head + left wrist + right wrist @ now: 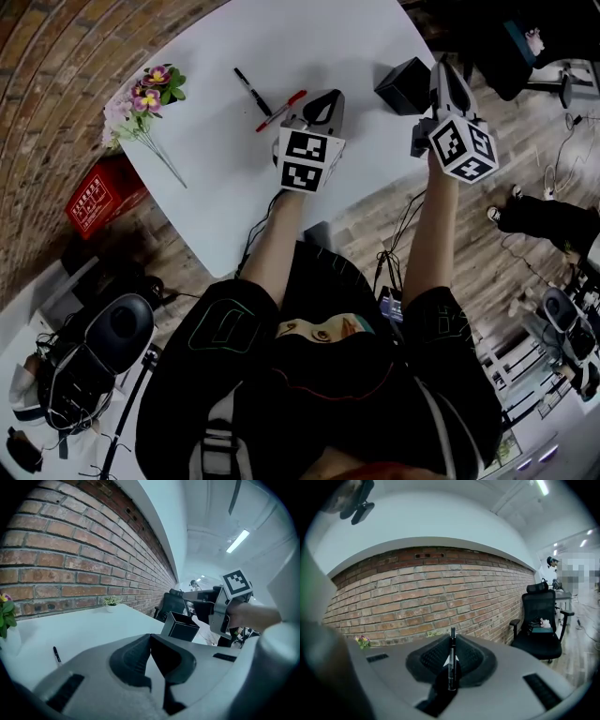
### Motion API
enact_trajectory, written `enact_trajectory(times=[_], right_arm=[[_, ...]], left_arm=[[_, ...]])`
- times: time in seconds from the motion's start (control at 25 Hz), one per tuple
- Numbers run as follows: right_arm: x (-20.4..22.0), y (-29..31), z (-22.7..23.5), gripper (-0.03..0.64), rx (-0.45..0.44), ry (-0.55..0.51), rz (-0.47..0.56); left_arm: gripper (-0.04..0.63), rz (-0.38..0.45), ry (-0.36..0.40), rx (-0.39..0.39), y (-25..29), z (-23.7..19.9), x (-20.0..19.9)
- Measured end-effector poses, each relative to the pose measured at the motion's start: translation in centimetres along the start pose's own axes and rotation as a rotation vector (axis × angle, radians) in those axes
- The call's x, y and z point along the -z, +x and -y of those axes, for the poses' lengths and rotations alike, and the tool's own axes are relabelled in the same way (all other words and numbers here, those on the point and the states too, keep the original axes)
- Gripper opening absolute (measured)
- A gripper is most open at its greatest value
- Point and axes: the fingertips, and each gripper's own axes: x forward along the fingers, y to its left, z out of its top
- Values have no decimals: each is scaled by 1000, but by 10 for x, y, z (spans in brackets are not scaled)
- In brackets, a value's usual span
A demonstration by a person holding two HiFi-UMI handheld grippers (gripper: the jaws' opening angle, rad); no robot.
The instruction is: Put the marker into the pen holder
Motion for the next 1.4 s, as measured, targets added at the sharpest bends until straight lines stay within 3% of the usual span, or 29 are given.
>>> enact_trajectory(times=[0.76, 1.08, 1.4], right_arm=[[71, -40, -14, 48, 68, -170, -198], [52, -64, -34, 69, 111, -241, -140], [55, -66, -102, 35, -18, -388, -123]], left_arm=[[2, -19, -32, -53, -42, -15, 34], [2, -17, -55, -96, -67, -28, 50], [2, -5, -82, -144, -92, -46, 63]])
